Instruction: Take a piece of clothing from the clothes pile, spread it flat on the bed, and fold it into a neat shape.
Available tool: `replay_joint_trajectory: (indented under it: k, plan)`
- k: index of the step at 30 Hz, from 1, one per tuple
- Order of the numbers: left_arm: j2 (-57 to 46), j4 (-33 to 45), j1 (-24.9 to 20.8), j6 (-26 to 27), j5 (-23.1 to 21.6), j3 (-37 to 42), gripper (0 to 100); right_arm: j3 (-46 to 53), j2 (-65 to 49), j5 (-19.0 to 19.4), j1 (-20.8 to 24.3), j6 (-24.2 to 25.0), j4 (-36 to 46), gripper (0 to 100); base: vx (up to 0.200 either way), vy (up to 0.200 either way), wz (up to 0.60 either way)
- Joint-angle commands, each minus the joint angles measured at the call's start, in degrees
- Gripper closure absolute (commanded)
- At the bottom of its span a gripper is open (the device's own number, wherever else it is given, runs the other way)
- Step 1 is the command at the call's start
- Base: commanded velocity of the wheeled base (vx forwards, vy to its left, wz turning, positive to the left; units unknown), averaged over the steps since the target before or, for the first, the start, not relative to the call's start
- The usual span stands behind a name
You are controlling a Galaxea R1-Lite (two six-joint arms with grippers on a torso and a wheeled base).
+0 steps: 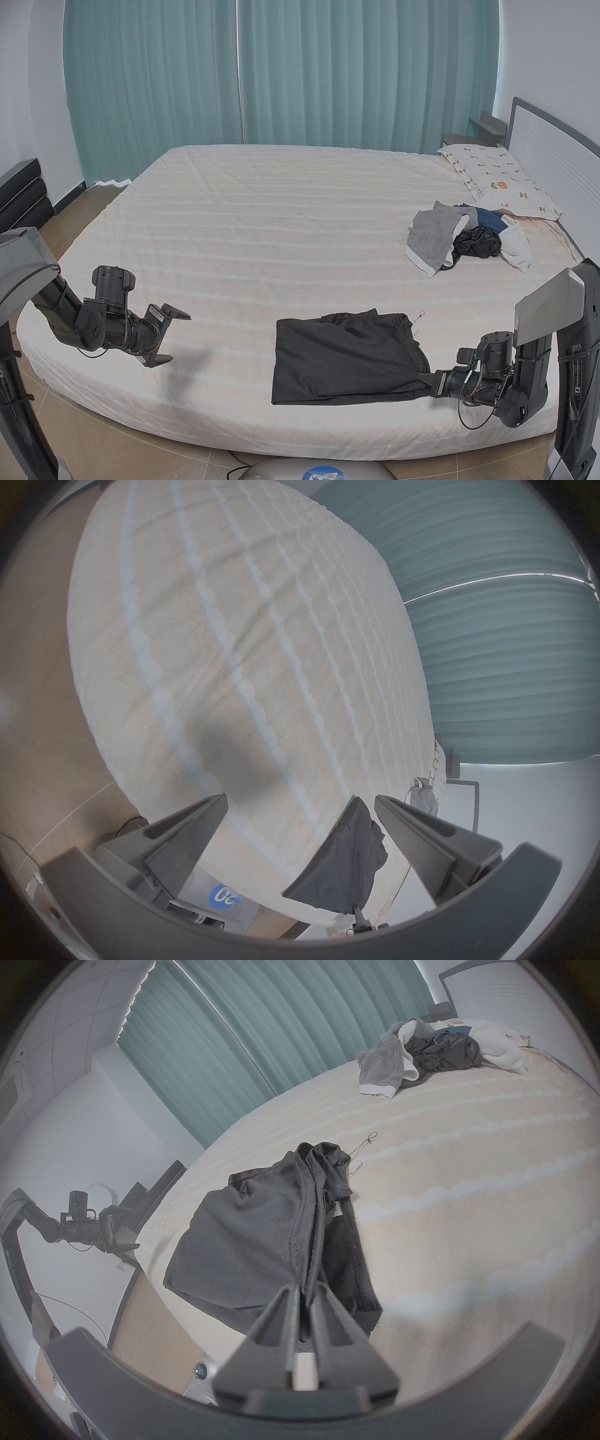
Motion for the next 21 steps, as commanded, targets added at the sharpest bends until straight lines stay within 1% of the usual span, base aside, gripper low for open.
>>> replay_joint_trajectory:
  k: [1,3,6,8,9,10,11,12,13,14,18,19,21]
  plan:
    - [-0.10,-0.08,0.00,-0.46,0.18,-0.08,0,0.34,0.75,0.12,-1.01,-1.57,-0.41,0,0.000,0.000,0.00]
    - [-0.36,-0.08,0.08,-0.81,0.45,0.01,0,0.52,0.40,0.21,-1.98,-2.27,-0.41,0,0.000,0.000,0.00]
    - [-0.36,-0.08,0.08,-0.98,0.62,-0.08,0,0.25,-2.67,1.44,-3.56,-1.48,-0.41,0,0.000,0.000,0.00]
    - [-0.19,-0.16,0.08,-0.81,0.54,-0.08,0,-0.10,-5.05,2.84,-4.35,0.37,-0.41,0,0.000,0.000,0.00]
    - [-0.19,-0.25,0.08,-0.63,0.54,-0.08,0,-0.36,-5.75,3.19,-4.44,1.69,-0.41,0,0.200,-0.200,0.00]
    - [-0.19,-0.25,0.08,-0.63,0.54,-0.08,0,-0.36,-5.75,3.19,-4.44,1.69,-0.41,0,0.200,-0.200,0.00]
    - [-0.19,-0.25,0.08,-0.63,0.54,-0.08,0,-0.36,-5.75,3.19,-4.44,1.69,-0.41,0,0.200,0.000,0.00]
    - [-0.01,-0.34,0.08,-0.63,0.71,0.01,0,-3.70,-6.45,2.93,-3.56,9.51,-0.41,0,0.200,0.000,0.00]
    - [-0.01,-0.25,0.00,-0.63,0.71,-0.08,0,-4.58,-6.19,2.75,-3.30,10.39,-0.41,0,0.200,0.000,0.00]
    - [-0.01,-0.25,0.00,-0.63,0.62,0.01,0,-6.78,-5.40,2.67,-2.59,11.88,-0.05,0,0.000,0.000,0.00]
    - [-0.01,-0.25,-0.09,-0.46,0.71,0.10,0,-9.68,-4.61,2.05,-1.27,12.15,1.35,0,0.000,0.000,0.00]
    - [0.08,-0.25,0.00,-0.37,0.71,0.10,0,-10.82,-4.96,2.05,0.22,12.15,2.49,0,0.000,0.000,0.00]
    - [0.08,-0.34,-0.09,-0.28,0.71,0.10,0,-13.28,-5.05,1.96,1.80,12.15,4.69,0,0.000,0.000,0.00]
